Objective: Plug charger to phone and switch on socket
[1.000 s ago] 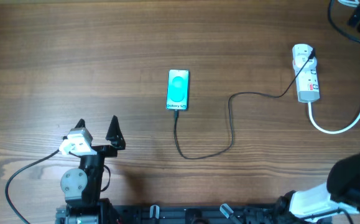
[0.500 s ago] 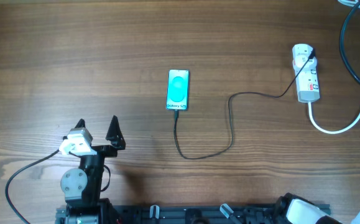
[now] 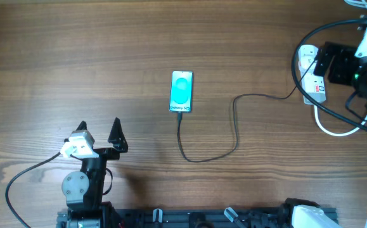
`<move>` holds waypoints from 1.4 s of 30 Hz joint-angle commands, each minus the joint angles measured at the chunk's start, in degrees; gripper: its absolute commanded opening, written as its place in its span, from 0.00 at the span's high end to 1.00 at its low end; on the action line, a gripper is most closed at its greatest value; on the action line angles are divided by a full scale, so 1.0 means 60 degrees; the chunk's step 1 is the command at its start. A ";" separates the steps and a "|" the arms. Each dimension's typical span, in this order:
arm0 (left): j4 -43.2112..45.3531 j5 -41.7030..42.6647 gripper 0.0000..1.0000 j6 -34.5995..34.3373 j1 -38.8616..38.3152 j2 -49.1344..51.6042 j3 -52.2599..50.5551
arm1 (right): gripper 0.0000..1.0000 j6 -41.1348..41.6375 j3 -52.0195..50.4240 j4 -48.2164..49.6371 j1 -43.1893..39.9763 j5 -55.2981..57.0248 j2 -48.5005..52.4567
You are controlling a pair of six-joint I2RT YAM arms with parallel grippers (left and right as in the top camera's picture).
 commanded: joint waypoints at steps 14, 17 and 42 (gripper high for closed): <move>-0.0073 -0.0091 0.00 0.0182 -0.0036 -0.0095 -0.0025 | 0.00 -0.0168 -0.3472 0.2393 0.0809 -0.1359 -0.0324; -0.0073 -0.0091 0.00 0.0182 -0.0036 -0.0095 -0.0025 | 0.00 -0.0168 -0.4572 0.3789 0.0812 -0.2328 -0.0412; -0.0073 -0.0091 0.00 0.0182 -0.0036 -0.0095 -0.0029 | 0.00 0.0943 -1.4764 1.2072 0.1056 -0.3595 -0.4758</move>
